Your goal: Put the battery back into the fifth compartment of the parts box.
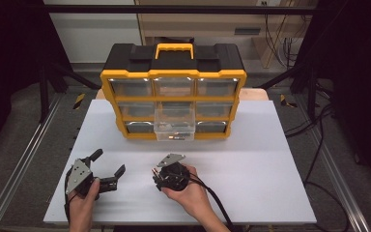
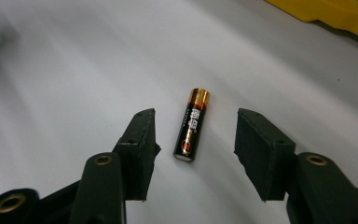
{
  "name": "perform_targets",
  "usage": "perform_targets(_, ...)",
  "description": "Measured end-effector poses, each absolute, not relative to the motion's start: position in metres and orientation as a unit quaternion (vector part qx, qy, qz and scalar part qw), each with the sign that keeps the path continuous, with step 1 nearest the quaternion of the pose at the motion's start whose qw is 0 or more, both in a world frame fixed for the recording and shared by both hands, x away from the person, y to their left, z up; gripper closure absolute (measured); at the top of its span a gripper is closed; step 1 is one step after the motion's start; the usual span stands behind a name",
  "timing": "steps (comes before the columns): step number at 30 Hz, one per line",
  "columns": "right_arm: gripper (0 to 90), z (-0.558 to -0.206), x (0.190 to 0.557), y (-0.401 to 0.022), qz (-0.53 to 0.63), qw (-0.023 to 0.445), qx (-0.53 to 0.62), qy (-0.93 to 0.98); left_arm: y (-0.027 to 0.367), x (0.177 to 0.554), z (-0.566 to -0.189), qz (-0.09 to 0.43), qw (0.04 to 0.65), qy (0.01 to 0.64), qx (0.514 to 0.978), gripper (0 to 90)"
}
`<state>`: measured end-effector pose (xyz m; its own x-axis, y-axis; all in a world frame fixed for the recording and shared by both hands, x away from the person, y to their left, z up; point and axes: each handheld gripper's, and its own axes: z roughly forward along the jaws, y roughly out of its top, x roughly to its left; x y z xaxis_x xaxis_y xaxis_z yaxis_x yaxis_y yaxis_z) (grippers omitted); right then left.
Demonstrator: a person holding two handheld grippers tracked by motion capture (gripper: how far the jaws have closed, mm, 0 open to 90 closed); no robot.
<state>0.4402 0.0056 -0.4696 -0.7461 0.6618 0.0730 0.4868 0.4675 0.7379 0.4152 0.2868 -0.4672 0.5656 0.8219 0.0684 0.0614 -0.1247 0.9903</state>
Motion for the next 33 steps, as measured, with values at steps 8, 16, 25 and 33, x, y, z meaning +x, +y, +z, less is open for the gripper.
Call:
perform_targets(8, 55.0, -0.473, 0.447, 0.007, 0.391, 0.112, 0.349, 0.844, 0.287, 0.416, -0.467, 0.331, 0.575, 0.328, 0.673, 0.2)
perform_targets(16, 56.3, -0.477, 0.451, 0.009, 0.388, 0.114, 0.355, 0.843, 0.287, 0.416, -0.467, 0.331, 0.575, 0.328, 0.673, 0.2)
perform_targets(25, 57.3, -0.48, 0.453, 0.012, 0.379, 0.119, 0.359, 0.845, 0.286, 0.416, -0.467, 0.33, 0.574, 0.328, 0.673, 0.2)
perform_targets(33, 60.7, -0.483, 0.452, 0.016, 0.374, 0.114, 0.36, 0.847, 0.286, 0.416, -0.467, 0.33, 0.575, 0.328, 0.673, 0.2)
